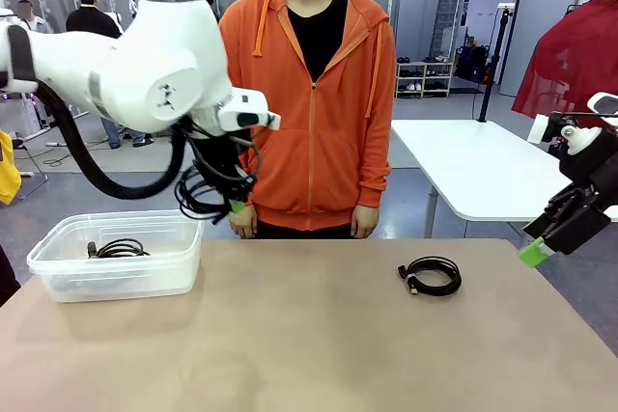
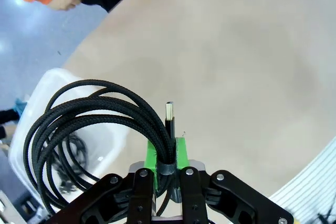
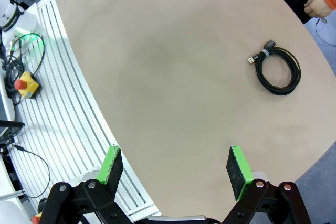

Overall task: Organize and store the cables.
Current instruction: Place the USB Extension Cable into the Organizing box.

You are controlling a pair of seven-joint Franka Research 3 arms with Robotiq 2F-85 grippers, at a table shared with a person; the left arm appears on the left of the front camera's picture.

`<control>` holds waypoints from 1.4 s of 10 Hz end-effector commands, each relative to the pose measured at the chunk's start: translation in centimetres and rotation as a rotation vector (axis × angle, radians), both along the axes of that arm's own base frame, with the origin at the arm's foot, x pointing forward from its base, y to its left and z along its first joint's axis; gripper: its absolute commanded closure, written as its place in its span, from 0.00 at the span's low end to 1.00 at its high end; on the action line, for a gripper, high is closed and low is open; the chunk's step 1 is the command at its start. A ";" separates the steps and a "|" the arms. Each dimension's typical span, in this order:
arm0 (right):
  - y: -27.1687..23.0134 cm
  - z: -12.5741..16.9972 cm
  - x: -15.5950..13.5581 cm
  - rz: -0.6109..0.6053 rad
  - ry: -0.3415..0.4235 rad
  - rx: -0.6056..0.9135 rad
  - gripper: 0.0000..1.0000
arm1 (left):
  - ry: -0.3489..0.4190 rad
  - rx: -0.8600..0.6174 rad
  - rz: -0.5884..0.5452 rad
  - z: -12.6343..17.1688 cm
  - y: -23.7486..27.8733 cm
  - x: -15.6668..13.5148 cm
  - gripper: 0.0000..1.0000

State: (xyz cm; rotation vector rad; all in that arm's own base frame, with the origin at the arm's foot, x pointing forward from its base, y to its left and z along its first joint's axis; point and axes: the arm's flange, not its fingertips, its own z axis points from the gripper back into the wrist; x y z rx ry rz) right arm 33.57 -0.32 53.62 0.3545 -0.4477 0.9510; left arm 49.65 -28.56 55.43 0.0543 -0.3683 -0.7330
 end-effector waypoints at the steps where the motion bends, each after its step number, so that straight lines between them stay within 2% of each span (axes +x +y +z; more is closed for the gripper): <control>1: 0.2 0.0 0.0 -0.005 0.005 0.011 0.00 | -0.009 0.003 -0.109 0.3 1.9 0.1 0.84; 3: 0.2 0.0 0.0 -0.005 0.005 0.011 0.00 | -0.022 -0.027 -0.118 0.2 3.1 1.0 0.84; 5: 0.2 0.0 0.0 -0.005 0.005 0.011 0.00 | -0.024 -0.058 -0.102 0.7 2.9 0.5 0.84; 6: 0.2 0.0 0.0 -0.005 0.005 0.011 0.00 | -0.019 0.007 -0.092 0.6 2.7 1.2 0.84; 10: 0.2 0.0 0.0 -0.005 0.005 0.011 0.00 | -0.014 -0.010 -0.088 0.5 2.5 1.2 0.84; 11: 0.2 0.0 0.0 -0.005 0.005 0.011 0.00 | 0.012 -0.028 -0.025 -0.3 4.0 2.7 0.84; 14: 0.2 0.0 0.0 -0.005 0.005 0.011 0.00 | -0.015 -0.007 -0.040 -4.0 6.1 3.6 0.84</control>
